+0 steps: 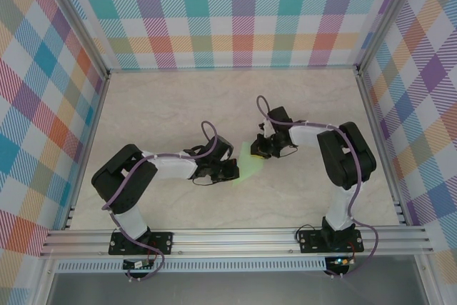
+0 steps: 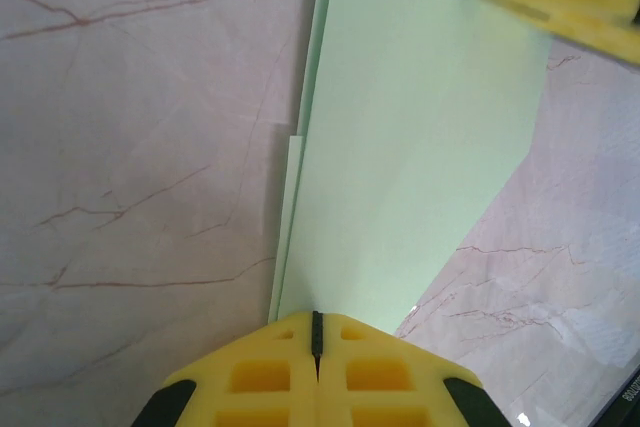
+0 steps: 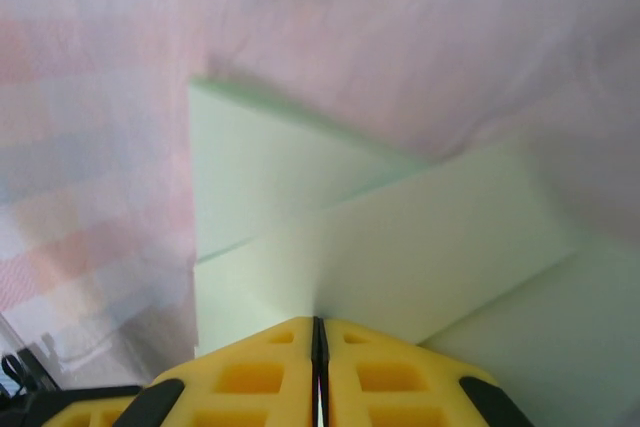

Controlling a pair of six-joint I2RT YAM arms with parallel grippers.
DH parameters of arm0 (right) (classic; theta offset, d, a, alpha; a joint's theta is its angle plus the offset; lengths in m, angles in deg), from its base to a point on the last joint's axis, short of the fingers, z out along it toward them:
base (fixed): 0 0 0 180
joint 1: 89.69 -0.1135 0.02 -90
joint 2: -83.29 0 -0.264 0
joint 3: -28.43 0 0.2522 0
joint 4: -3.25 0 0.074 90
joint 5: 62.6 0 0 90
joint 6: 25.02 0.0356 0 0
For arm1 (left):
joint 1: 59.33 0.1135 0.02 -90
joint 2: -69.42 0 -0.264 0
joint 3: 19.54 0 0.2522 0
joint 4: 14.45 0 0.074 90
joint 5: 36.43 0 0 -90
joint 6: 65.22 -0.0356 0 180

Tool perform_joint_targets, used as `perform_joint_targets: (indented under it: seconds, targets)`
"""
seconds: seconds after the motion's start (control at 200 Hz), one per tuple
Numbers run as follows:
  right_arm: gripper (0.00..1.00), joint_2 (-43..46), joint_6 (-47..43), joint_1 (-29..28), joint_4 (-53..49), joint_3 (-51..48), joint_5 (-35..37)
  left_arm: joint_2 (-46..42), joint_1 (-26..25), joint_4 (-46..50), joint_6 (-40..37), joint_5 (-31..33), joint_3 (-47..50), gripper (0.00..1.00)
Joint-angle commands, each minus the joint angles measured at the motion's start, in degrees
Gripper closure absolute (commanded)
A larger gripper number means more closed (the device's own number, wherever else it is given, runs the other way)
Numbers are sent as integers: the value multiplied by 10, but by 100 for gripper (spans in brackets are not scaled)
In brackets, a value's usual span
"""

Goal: Fold a paper plane with a square sheet of paper (pick it up from the middle)
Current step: Fourth fold the wing at the center of the table, then turn over the paper at the center of the table.

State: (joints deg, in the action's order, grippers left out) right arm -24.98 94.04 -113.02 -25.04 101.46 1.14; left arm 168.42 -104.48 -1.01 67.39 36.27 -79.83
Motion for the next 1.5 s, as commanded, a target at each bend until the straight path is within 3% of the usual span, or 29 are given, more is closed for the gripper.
perform_joint_targets:
  seconds: [0.0,0.33,0.57,0.645,0.795,0.895,1.5]
  targets:
    - [90,-26,-21,31,20,22,68,13,-7,135,-2,17,41,100]
    - [90,-41,-23,74,-66,101,143,11,-7,134,-6,14,40,100]
    - [83,50,8,71,-72,70,104,-11,-7,124,-9,8,6,100]
    - [75,84,30,64,-62,39,83,-27,-6,122,-10,14,-19,94]
    - [58,133,88,49,-35,-32,46,-62,4,119,0,41,-58,67]
    - [53,146,123,34,-20,-58,24,-75,13,122,3,68,-60,59]
    - [56,82,164,-32,57,-60,-12,-72,64,104,32,65,-33,50]
